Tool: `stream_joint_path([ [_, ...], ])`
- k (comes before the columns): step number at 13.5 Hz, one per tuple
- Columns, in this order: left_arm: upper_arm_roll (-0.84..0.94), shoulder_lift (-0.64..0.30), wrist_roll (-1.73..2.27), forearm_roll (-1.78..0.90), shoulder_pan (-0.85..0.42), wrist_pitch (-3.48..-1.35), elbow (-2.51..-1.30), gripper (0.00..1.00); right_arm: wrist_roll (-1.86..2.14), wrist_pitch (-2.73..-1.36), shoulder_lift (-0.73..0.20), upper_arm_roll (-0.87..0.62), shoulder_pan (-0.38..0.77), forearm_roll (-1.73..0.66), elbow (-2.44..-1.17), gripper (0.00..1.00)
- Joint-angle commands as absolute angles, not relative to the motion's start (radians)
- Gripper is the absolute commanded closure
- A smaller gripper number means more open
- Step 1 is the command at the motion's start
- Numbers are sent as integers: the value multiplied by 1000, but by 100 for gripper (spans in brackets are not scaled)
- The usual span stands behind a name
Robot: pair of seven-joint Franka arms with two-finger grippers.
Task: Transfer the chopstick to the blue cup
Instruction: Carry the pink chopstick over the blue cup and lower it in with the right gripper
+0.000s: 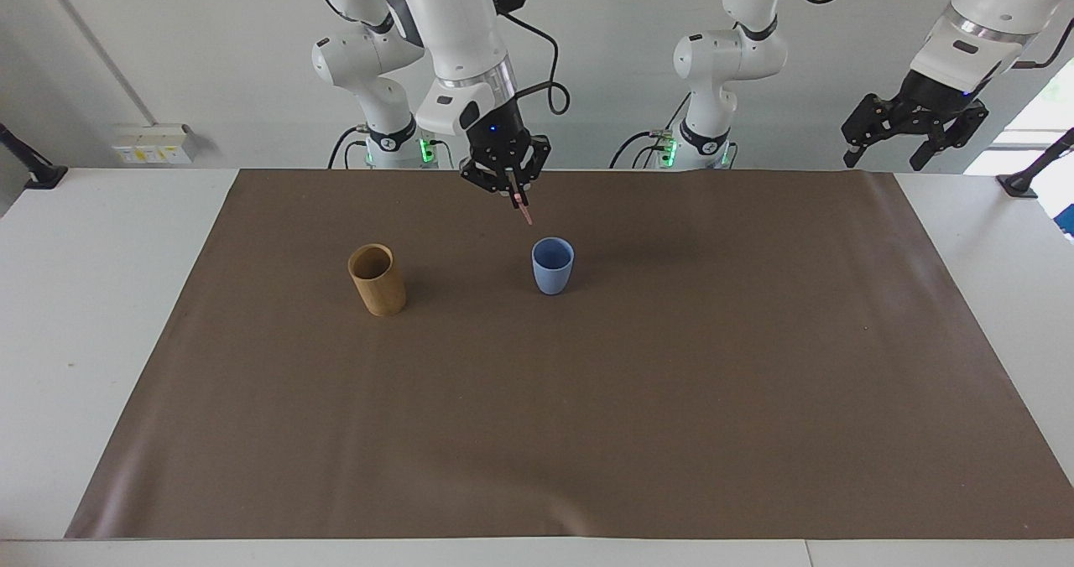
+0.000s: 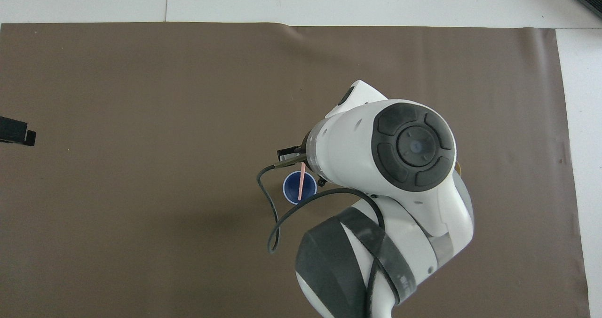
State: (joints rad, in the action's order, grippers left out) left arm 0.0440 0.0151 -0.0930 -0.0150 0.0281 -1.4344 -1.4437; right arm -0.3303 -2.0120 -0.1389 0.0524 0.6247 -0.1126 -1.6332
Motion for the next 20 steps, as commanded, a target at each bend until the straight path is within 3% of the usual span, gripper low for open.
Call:
stream_joint_path([
  [1, 54, 31, -110, -26, 43, -1419, -1460, 0, -344, -2058, -141, 55, 621, -94, -1658, 100],
  [8, 54, 37, -100, -26, 44, -1419, -1462, 0, -345, -2155, -146, 54, 624, -94, -1764, 98],
  [10, 54, 37, -100, -26, 44, -1419, -1463, 0, -345, -2154, -147, 55, 627, -94, -1766, 1],
  [17, 54, 37, -100, -26, 44, -1419, -1463, 0, -377, -2134, -141, 63, 591, -94, -1752, 0],
  [20, 52, 37, -100, -26, 44, -1419, -1462, 0, -371, -1990, -120, 66, 494, -100, -1675, 0],
])
